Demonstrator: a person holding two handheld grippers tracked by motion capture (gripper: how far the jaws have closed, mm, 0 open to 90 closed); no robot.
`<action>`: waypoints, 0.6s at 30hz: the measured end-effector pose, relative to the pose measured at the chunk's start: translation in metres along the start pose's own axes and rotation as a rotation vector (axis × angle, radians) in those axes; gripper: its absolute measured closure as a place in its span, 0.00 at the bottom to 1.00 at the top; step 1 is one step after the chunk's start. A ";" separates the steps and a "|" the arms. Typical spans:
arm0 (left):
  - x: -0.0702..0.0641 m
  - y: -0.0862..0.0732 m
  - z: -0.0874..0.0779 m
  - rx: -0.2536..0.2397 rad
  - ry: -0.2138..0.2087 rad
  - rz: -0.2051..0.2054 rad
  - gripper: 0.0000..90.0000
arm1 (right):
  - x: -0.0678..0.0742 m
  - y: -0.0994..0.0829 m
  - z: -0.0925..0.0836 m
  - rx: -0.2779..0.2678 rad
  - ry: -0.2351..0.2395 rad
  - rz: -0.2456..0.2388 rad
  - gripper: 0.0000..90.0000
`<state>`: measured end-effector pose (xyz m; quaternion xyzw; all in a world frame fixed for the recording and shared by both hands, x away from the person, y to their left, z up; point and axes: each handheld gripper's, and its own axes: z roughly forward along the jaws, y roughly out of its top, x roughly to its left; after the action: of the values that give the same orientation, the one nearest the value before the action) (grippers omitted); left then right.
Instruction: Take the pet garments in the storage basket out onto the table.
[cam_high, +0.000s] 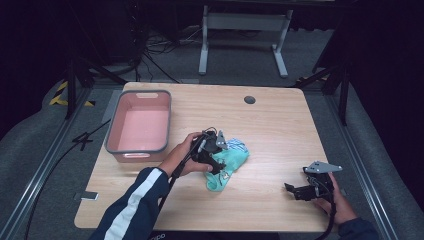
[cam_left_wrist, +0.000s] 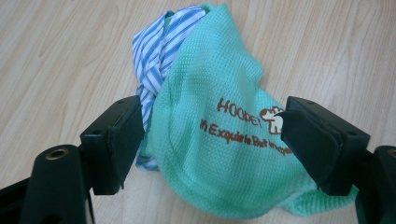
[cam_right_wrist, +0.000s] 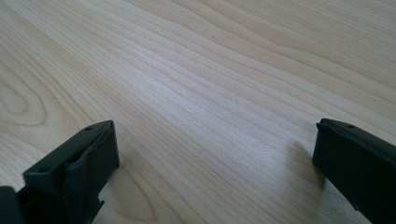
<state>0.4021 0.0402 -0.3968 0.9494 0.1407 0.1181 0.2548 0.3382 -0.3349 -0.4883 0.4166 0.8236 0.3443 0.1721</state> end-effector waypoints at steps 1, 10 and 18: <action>0.000 -0.001 -0.001 0.001 0.003 0.003 0.24 | 0.000 0.000 0.000 0.000 0.000 0.000 0.01; -0.002 -0.020 -0.009 0.023 0.011 0.013 0.24 | 0.000 0.000 0.000 0.000 0.000 0.001 0.01; -0.002 -0.034 -0.016 0.025 0.020 0.018 0.24 | 0.000 0.000 0.000 0.000 -0.001 0.001 0.01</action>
<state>0.3883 0.0745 -0.4012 0.9525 0.1361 0.1280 0.2405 0.3381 -0.3349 -0.4883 0.4169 0.8234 0.3443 0.1722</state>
